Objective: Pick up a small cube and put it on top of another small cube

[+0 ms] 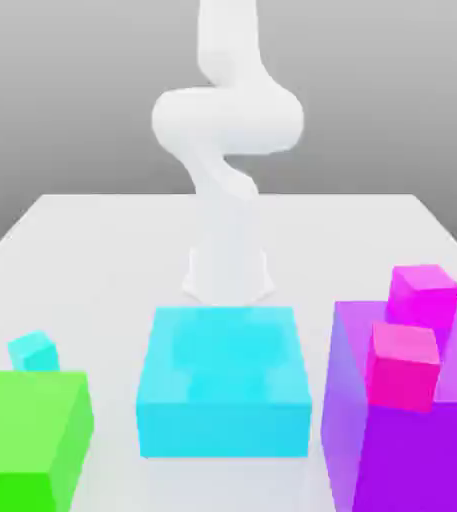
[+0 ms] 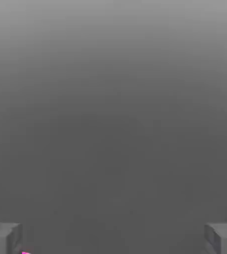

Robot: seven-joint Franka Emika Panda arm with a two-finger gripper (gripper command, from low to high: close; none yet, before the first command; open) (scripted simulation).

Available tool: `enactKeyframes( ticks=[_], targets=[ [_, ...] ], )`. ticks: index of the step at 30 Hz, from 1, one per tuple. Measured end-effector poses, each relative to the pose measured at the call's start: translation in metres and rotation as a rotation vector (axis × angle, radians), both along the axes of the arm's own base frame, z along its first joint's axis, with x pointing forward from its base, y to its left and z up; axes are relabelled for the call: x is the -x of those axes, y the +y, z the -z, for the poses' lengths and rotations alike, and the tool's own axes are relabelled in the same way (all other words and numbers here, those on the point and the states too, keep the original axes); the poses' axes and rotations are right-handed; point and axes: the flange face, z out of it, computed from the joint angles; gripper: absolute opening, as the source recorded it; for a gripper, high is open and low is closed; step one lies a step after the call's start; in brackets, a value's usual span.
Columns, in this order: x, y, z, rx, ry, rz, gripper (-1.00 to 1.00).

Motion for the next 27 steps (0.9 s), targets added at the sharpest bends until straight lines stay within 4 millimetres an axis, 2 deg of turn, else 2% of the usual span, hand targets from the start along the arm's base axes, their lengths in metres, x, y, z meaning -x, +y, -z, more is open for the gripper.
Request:
enactKeyframes(
  ticks=[3, 7, 11, 15, 17, 18, 20, 22, 27],
  targets=[
    [-0.028, -0.054, 0.071, -0.015, 0.109, 0.106, 0.0],
    [-0.035, -0.124, 0.163, -0.05, 0.242, 0.238, 0.0],
    [-0.013, -0.186, 0.256, -0.102, 0.369, 0.367, 0.0],
    [0.034, -0.235, 0.345, -0.172, 0.493, 0.492, 0.0],
    [0.065, -0.251, 0.387, -0.213, 0.552, 0.554, 0.0],
    [0.087, -0.263, 0.407, -0.241, 0.58, 0.603, 0.0],
    [0.12, -0.268, 0.445, -0.285, 0.637, 0.652, 0.0],
    [0.132, -0.269, 0.47, -0.3, 0.659, 0.669, 0.0],
    [0.136, -0.269, 0.522, -0.303, 0.667, 0.673, 0.0]
  ],
)
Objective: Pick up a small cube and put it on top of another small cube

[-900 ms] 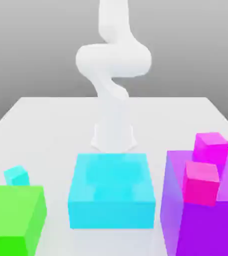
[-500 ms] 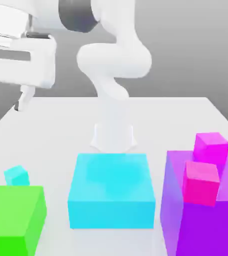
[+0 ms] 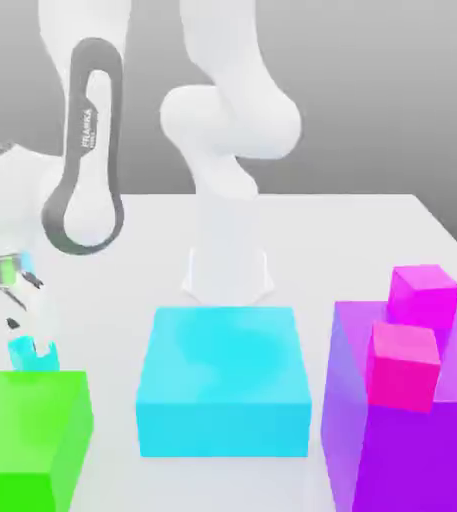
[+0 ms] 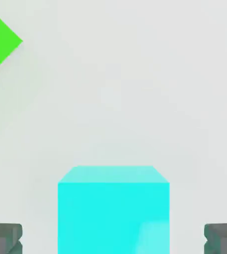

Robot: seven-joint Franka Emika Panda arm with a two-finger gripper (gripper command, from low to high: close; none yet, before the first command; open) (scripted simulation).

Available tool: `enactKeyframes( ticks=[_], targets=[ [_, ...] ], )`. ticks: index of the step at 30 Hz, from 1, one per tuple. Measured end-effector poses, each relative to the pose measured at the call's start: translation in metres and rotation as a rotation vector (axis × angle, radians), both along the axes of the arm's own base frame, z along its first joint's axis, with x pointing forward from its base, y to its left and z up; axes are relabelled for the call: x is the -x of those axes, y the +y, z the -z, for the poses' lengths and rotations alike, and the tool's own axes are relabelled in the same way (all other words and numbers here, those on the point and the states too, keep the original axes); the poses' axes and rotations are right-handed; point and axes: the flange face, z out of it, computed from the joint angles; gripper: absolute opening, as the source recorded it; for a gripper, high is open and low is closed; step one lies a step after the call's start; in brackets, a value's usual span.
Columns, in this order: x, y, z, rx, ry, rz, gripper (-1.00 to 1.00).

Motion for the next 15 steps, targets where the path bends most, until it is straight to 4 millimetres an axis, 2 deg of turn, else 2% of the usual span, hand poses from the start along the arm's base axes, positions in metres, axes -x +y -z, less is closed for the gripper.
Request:
enactKeyframes(
  ticks=[1, 8, 14, 15],
  targets=[
    [0.0, 0.001, 0.005, -0.001, 0.0, 0.0, -1.0],
    [0.0, 0.001, 0.004, -0.002, 0.0, 0.001, -1.0],
    [0.0, 0.0, -0.049, -0.002, -0.001, 0.0, -1.0],
    [-0.008, -0.002, -0.06, 0.005, -0.015, -0.002, -1.0]
  ],
)
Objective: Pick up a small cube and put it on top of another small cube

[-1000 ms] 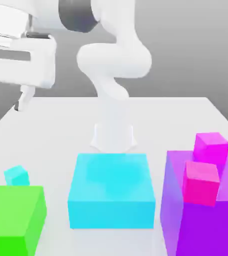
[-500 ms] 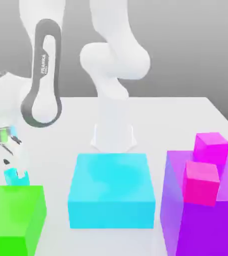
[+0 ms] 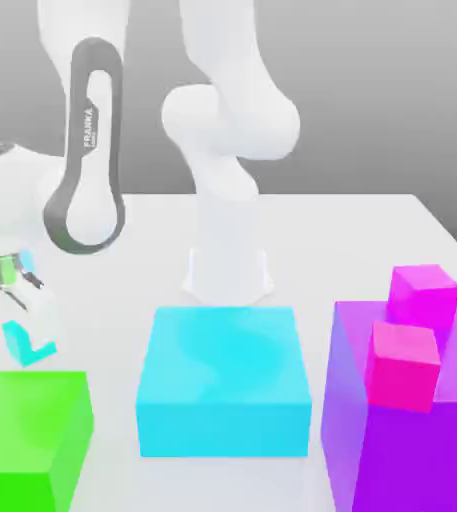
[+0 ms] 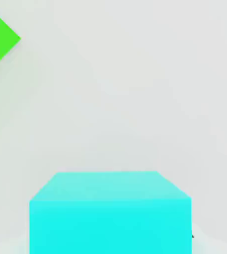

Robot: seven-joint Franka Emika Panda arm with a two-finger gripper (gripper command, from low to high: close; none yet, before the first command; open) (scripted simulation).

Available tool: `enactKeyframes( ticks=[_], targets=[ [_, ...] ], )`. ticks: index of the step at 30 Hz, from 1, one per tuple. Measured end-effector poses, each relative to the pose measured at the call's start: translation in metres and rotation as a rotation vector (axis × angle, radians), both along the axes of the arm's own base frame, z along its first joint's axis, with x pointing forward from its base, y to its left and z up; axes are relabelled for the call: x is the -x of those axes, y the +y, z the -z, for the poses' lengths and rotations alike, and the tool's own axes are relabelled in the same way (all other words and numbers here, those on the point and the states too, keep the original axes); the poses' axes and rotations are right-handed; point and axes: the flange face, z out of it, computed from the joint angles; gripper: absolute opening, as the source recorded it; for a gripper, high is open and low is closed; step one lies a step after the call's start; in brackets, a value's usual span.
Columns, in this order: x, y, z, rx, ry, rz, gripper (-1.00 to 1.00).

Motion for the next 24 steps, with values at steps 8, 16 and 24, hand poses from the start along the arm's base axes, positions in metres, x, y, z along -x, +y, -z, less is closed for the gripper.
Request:
enactKeyframes(
  ticks=[8, 16, 24],
  targets=[
    [-0.178, 0.096, -0.089, -0.017, -0.05, -0.245, -1.0],
    [-0.282, 0.293, -0.199, -0.049, -0.05, -0.483, -1.0],
    [-0.27, 0.479, -0.244, -0.012, 0.01, -0.681, -1.0]
  ],
)
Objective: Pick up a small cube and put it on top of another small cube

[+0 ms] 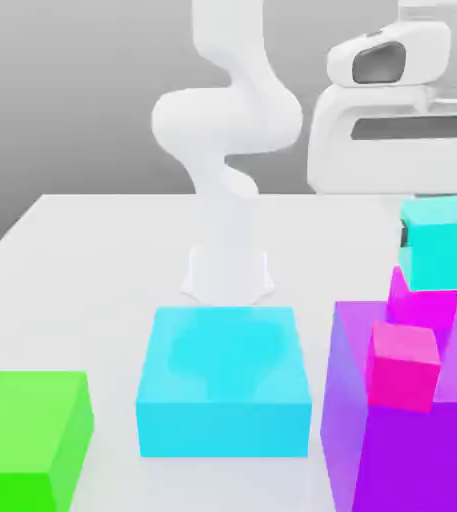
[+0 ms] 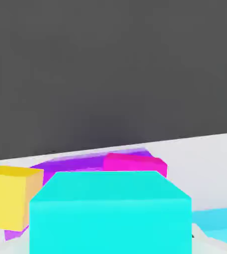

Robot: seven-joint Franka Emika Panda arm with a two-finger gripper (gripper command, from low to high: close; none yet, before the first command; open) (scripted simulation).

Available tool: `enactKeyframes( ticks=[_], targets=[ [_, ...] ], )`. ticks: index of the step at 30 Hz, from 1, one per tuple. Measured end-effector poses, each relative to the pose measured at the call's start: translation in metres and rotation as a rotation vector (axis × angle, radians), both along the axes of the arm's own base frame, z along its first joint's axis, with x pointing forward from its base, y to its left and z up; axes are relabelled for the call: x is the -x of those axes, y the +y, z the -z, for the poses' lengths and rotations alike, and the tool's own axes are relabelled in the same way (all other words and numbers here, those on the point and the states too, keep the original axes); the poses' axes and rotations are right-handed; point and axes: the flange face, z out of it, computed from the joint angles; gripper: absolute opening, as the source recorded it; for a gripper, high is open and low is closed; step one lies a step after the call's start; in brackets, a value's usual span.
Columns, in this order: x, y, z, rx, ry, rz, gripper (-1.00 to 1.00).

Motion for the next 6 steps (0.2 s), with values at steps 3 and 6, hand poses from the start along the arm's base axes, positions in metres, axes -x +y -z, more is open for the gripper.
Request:
enactKeyframes(
  ticks=[3, 6],
  targets=[
    [-0.002, -0.008, 0.03, 0.005, 0.002, 0.018, 1.0],
    [-0.004, -0.014, 0.03, 0.005, 0.002, 0.03, 1.0]
  ],
)
